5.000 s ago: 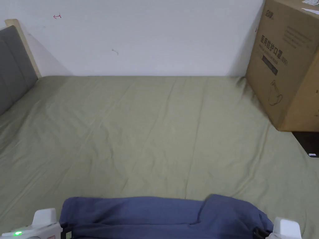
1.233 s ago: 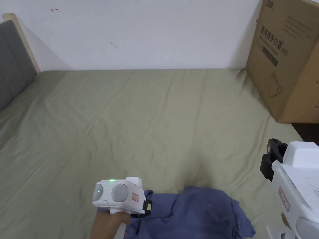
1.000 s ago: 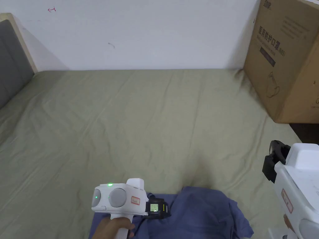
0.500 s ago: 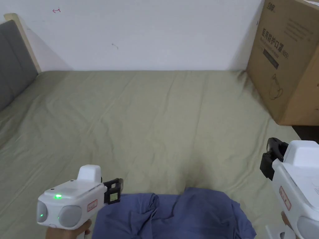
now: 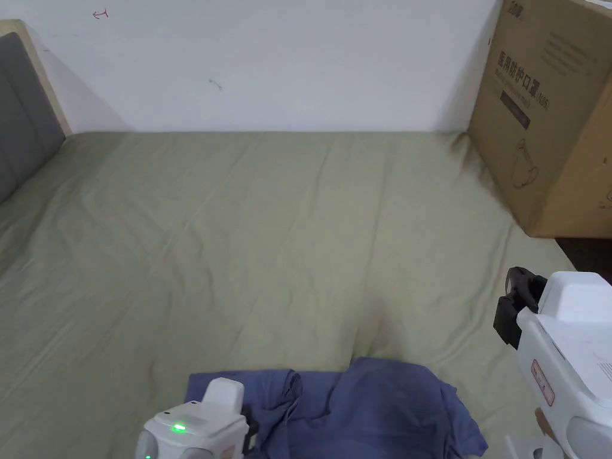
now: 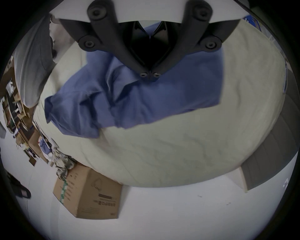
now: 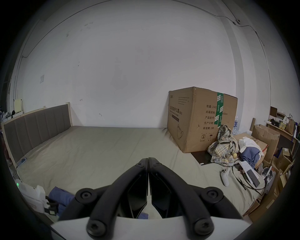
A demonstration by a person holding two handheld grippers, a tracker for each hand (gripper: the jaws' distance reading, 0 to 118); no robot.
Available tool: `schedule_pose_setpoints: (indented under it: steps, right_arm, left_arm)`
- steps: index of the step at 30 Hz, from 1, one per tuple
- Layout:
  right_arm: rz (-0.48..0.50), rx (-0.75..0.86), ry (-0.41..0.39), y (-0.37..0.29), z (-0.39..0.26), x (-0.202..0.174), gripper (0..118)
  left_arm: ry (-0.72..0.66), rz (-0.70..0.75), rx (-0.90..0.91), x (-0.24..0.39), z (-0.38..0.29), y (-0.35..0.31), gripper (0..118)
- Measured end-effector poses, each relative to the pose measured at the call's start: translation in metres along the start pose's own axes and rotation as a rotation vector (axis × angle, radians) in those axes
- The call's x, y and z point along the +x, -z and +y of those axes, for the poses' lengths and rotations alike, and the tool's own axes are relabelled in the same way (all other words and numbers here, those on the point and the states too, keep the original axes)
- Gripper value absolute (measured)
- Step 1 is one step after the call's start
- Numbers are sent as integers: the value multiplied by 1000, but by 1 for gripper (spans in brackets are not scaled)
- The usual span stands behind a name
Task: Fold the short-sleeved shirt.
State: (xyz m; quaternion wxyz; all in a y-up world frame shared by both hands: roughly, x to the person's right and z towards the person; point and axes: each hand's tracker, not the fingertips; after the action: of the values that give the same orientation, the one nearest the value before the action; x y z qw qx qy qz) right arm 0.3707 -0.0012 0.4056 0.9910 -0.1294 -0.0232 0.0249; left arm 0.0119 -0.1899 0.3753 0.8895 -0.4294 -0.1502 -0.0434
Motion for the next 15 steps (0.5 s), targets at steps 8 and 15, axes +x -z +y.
schedule_pose_setpoints:
  steps: [8, 15]
  right_arm:
    - [-35, -10, 5, -5, -3, 16, 0]
    - [-45, -12, 9, -7, -3, 21, 0]
  left_arm:
    - [101, -69, -38, 53, 15, 26, 0]
    - [5, -136, 2, 30, 25, 9, 0]
